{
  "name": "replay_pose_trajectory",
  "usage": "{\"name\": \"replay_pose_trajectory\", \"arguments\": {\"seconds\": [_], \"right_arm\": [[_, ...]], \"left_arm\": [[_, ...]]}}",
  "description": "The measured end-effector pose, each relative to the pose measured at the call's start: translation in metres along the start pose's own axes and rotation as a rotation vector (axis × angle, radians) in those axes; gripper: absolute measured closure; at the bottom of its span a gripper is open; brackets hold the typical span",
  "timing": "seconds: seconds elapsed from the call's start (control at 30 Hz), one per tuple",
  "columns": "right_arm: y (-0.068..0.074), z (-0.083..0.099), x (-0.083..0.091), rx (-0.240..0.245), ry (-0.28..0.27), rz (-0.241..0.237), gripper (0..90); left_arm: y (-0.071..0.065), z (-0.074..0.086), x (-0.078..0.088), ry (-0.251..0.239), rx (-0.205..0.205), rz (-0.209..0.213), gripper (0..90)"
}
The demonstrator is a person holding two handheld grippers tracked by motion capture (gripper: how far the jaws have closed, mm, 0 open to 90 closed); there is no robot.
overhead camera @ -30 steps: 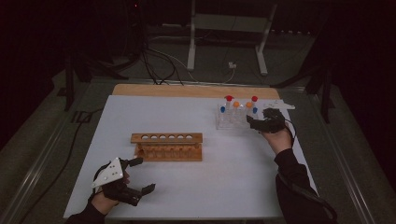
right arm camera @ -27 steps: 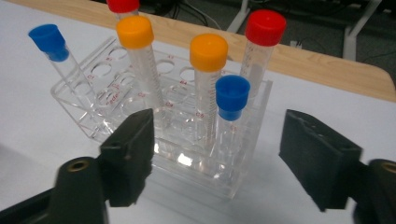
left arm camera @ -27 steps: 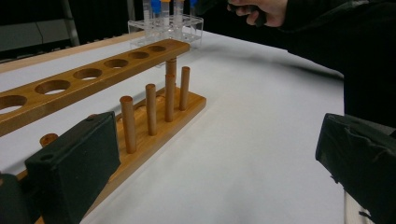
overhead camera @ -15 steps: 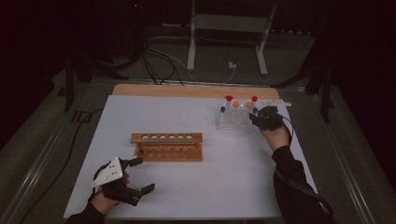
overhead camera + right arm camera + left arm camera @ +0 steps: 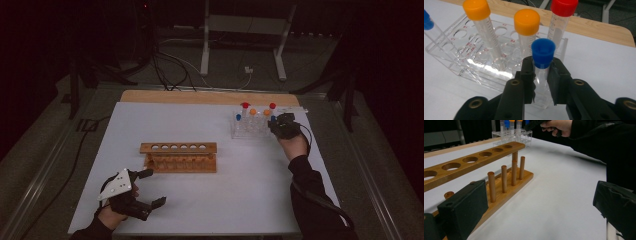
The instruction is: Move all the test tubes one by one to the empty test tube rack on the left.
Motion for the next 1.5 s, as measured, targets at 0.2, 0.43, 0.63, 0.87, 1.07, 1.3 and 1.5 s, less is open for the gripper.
{"name": "replay_pose_trajectory", "arguments": {"seconds": [0.2,0.43,0.63,0.87,1.07,1.3,1.5], "right_arm": [[0.000,-0.001,0.001,0.013,0.002,0.011,76.2],[-0.001,-0.007,0.009,0.022,-0.014,0.006,76.3],[-0.001,-0.017,0.021,0.036,-0.036,0.007,76.3],[0.001,-0.028,0.037,0.061,-0.068,0.011,76.3],[0.002,-0.036,0.050,0.080,-0.088,0.018,76.4],[0.007,-0.035,0.063,0.093,-0.103,-0.012,76.4],[0.021,-0.026,0.073,0.136,-0.099,-0.059,76.3]], "left_arm": [[0.000,0.000,0.000,0.003,-0.001,-0.002,0.6],[0.000,0.000,0.000,-0.002,-0.003,-0.002,0.6],[0.000,0.000,-0.001,0.008,-0.002,-0.006,0.6],[0.000,0.000,-0.001,0.011,-0.003,-0.012,0.6],[0.000,0.000,-0.002,0.017,-0.002,-0.012,0.6],[0.002,0.000,-0.001,0.020,0.025,-0.024,0.6],[0.000,0.000,-0.004,0.037,0.013,-0.026,0.6]]}}
Point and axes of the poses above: each handheld gripper's, and its own axes: x roughly backward along the jaws, z roughly out of its underside, y roughly to its left, the point moved 2 cm from there along -x, roughly forward along the jaws, and after that the axes turned 2 degrees about y, right-handed, at the moved point
